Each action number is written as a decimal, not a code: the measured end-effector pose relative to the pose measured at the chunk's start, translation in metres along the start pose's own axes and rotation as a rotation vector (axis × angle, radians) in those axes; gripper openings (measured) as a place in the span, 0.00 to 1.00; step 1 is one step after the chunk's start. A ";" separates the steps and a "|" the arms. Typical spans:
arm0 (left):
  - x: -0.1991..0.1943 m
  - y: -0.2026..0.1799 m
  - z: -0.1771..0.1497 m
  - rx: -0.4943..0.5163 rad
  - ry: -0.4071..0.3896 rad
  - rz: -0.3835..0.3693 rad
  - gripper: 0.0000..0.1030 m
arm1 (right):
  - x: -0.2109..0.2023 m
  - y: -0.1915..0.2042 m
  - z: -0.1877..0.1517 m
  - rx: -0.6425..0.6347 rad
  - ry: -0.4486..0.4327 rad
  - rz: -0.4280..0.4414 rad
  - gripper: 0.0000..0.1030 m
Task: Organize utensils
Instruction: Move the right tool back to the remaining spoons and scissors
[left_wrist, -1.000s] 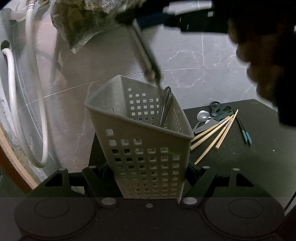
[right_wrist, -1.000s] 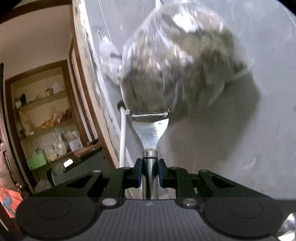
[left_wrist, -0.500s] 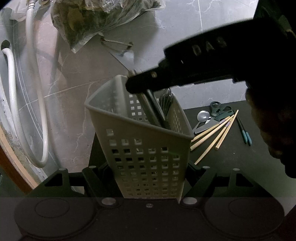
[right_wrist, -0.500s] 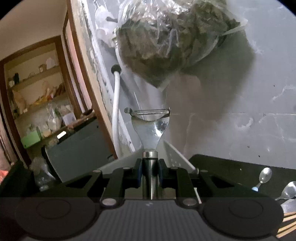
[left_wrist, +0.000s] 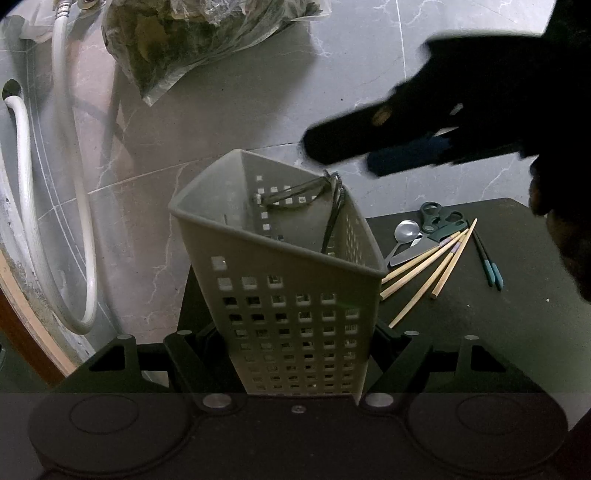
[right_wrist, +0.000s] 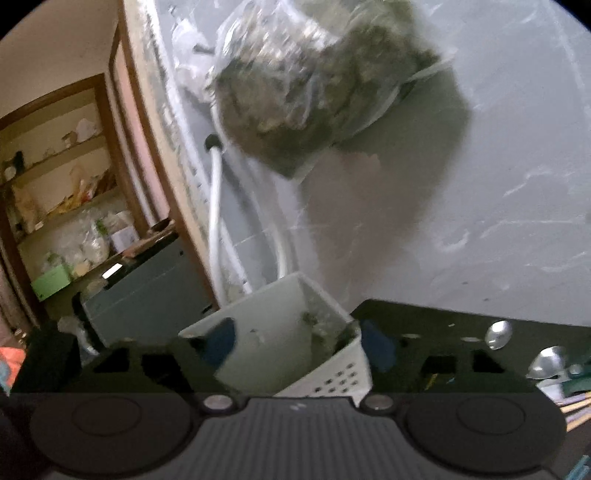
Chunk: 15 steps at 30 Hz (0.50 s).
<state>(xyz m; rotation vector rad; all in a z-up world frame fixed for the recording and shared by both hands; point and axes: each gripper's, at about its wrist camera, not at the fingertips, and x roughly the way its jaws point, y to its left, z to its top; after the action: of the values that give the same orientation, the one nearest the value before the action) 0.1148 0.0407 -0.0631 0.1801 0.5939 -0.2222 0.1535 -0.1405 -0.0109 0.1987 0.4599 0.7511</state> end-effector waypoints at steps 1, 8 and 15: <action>0.000 0.000 0.000 0.000 0.000 0.000 0.75 | -0.004 -0.003 0.001 0.009 -0.009 -0.017 0.93; 0.001 0.000 0.000 0.002 0.000 0.000 0.75 | -0.017 -0.042 -0.013 0.172 0.027 -0.191 1.00; 0.001 0.000 0.000 0.006 0.002 0.003 0.76 | 0.005 -0.086 -0.053 0.370 0.291 -0.379 1.00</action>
<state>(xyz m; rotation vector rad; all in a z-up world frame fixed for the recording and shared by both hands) 0.1158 0.0408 -0.0641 0.1875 0.5953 -0.2209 0.1845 -0.1980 -0.0883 0.3382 0.8866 0.3171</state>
